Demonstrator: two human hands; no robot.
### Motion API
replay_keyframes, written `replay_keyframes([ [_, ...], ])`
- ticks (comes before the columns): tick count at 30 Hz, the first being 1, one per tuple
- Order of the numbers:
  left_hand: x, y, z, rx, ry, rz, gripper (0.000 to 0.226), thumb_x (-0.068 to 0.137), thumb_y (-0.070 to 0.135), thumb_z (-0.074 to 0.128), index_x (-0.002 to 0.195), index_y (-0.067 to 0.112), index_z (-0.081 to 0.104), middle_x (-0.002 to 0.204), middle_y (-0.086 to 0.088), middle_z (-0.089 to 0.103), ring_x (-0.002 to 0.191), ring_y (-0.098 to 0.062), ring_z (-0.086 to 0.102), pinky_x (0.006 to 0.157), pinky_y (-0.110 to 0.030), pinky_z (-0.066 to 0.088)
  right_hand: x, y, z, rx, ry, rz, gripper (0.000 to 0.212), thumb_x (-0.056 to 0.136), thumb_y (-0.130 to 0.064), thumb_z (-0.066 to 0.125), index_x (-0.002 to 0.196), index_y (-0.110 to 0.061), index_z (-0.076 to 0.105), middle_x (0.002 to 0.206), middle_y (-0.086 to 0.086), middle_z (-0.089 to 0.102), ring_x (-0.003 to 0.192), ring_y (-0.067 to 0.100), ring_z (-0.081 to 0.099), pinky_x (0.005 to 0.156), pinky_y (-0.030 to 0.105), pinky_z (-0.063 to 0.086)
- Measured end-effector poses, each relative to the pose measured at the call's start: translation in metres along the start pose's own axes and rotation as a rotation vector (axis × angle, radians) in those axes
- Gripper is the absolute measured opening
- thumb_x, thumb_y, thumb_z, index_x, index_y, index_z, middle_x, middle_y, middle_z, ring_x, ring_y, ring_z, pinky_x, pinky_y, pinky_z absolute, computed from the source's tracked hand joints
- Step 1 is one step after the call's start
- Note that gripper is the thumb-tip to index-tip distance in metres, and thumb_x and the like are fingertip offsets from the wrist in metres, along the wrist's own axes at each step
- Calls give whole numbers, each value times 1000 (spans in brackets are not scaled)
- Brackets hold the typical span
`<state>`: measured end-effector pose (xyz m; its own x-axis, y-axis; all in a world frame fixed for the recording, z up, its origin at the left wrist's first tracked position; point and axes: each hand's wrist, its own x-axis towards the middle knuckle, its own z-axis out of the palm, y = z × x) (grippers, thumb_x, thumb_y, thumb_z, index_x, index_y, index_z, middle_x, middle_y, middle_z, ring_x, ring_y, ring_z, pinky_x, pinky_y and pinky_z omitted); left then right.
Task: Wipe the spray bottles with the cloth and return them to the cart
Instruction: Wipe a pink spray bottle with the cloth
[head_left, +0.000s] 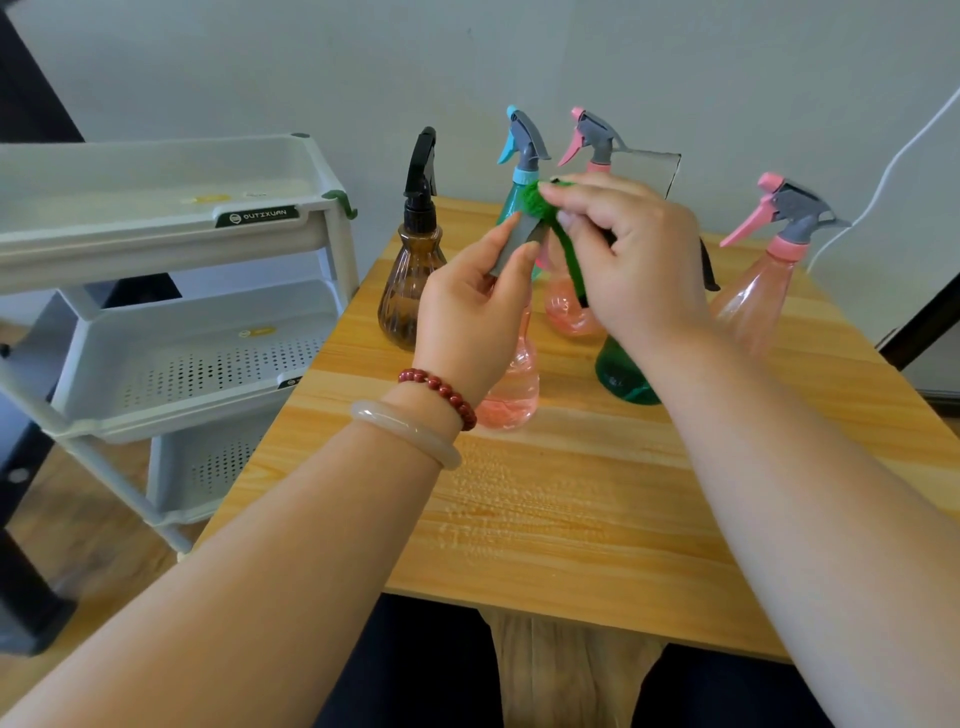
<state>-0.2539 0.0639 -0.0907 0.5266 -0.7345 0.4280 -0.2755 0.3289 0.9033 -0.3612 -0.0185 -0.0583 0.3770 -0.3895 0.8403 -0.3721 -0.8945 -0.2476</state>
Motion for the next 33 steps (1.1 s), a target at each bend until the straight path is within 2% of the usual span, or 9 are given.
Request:
replay_keyframes([
  [6, -1, -5, 2, 34, 8, 43, 28, 100, 22, 56, 123, 10, 66, 85, -11, 70, 80, -25, 66, 76, -40, 56, -14, -1, -2, 44, -76, -111, 24, 96, -6, 57, 116, -7, 71, 121, 7, 68, 115, 13, 61, 103, 18, 44],
  [12, 2, -10, 3, 53, 12, 89, 33, 98, 20, 59, 131, 17, 60, 82, -5, 70, 77, -19, 66, 72, -24, 56, 2, 2, -1, 9, -44, -35, 26, 94, -5, 56, 114, -7, 72, 118, 7, 70, 112, 14, 63, 102, 14, 42],
  [15, -1, -17, 1, 72, -24, 107, 19, 97, 17, 60, 114, 22, 67, 80, -7, 69, 74, -18, 64, 71, -25, 55, -10, 0, -3, 77, -83, -76, 24, 94, -4, 58, 113, -8, 72, 119, 7, 69, 114, 15, 63, 103, 20, 45],
  [17, -2, -21, -1, 85, -32, 91, 10, 97, 15, 59, 97, 20, 68, 77, -4, 68, 69, -9, 61, 66, -20, 52, -16, -1, -6, 122, -136, -144, 22, 94, -4, 60, 112, -8, 73, 120, 8, 69, 114, 19, 64, 102, 34, 50],
  [19, 0, -22, -1, 112, -24, 89, 16, 97, 13, 59, 83, 19, 65, 72, -7, 66, 62, -5, 54, 61, -19, 47, -15, 0, -7, 106, -163, -198, 22, 94, -4, 61, 111, -9, 74, 119, 8, 70, 112, 22, 65, 99, 41, 51],
  [24, 4, -19, 1, 98, -18, 97, 12, 97, 19, 59, 95, 27, 67, 80, -8, 69, 76, -18, 63, 72, -27, 52, -6, -2, -2, 104, -91, -50, 24, 94, -4, 59, 112, -7, 73, 119, 9, 69, 115, 19, 64, 103, 17, 44],
  [26, 1, -20, 0, 91, -17, 113, 11, 97, 18, 59, 101, 23, 68, 81, -8, 70, 78, -19, 64, 72, -26, 53, -11, -4, -1, 110, -96, -38, 23, 94, -4, 59, 113, -7, 73, 120, 8, 69, 117, 18, 63, 104, 23, 46],
  [30, -3, -22, 1, 107, -10, 115, 11, 97, 14, 59, 89, 19, 66, 74, -5, 66, 63, -3, 55, 60, -12, 44, -16, -1, -11, 132, -165, -182, 21, 94, -4, 62, 111, -8, 74, 119, 7, 69, 112, 20, 65, 99, 36, 51],
  [33, -2, -23, 2, 50, -34, 71, 11, 97, 15, 59, 103, 13, 68, 81, 0, 68, 74, -3, 61, 71, -14, 49, -7, 1, -13, 90, -184, -180, 22, 94, -5, 61, 111, -10, 74, 119, 6, 70, 113, 17, 64, 101, 28, 49],
])
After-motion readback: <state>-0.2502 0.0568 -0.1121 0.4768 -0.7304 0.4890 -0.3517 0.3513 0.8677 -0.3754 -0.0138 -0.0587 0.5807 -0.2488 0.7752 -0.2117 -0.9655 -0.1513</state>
